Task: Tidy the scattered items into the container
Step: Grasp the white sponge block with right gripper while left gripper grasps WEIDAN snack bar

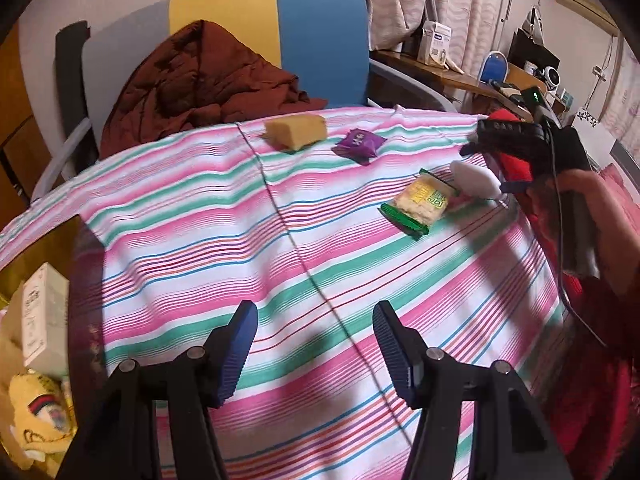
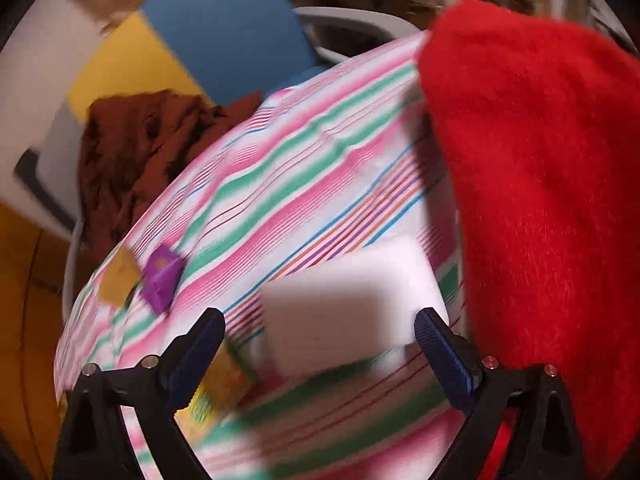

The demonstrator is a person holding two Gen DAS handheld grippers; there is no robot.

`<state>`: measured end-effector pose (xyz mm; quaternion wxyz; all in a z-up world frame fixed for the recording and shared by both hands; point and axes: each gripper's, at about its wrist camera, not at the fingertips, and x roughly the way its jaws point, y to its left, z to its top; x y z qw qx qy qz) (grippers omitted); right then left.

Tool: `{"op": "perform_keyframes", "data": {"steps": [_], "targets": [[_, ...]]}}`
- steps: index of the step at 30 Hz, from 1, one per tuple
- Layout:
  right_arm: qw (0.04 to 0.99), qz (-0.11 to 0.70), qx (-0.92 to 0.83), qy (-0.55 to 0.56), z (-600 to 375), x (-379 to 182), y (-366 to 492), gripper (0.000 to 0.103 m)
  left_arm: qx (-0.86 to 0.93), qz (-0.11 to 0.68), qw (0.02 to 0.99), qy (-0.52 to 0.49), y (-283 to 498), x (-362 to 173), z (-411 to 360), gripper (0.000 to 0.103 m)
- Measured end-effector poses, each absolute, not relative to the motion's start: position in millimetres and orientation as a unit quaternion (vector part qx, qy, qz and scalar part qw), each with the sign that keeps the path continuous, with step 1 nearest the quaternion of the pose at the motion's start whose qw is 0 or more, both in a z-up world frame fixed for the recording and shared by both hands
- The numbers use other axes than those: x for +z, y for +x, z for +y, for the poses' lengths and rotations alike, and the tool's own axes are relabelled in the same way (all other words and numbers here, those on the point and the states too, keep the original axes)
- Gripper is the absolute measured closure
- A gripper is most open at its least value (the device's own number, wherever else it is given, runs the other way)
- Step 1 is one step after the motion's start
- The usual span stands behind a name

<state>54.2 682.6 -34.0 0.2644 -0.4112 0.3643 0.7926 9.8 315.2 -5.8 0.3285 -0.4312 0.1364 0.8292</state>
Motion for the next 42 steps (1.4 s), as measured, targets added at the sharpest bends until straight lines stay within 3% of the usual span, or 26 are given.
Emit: {"op": "perform_keyframes", "data": {"steps": [6, 14, 21, 28, 32, 37, 42], "targets": [[0.31, 0.288, 0.798, -0.429, 673.7, -28.2, 36.2, 0.008, 0.827, 0.161, 0.346, -0.413, 0.9, -9.9, 351.8, 0.042], [0.308, 0.368, 0.774, -0.414, 691.4, -33.1, 65.0, 0.009, 0.802, 0.187, 0.408, -0.395, -16.5, -19.1, 435.2, 0.042], [0.293, 0.334, 0.776, -0.447, 687.7, -42.8, 49.3, 0.002, 0.768, 0.238, 0.448, -0.391, -24.7, -41.5, 487.6, 0.042], [0.29, 0.283, 0.776, -0.483, 679.0, -50.0, 29.8, 0.0, 0.762, 0.233, 0.469, -0.381, -22.5, -59.1, 486.4, 0.043], [0.288, 0.254, 0.777, -0.5, 673.4, -50.5, 25.4, 0.0, 0.765, 0.207, 0.472, -0.387, -27.7, -58.0, 477.7, 0.053], [0.286, 0.209, 0.779, -0.518, 667.9, -53.1, 26.8, 0.005, 0.782, 0.186, 0.456, -0.382, -23.8, -57.5, 457.4, 0.053], [0.277, 0.234, 0.787, -0.499, 673.9, -47.8, 34.9, 0.007, 0.797, 0.171, 0.439, -0.377, -17.8, -56.3, 429.9, 0.053]]}}
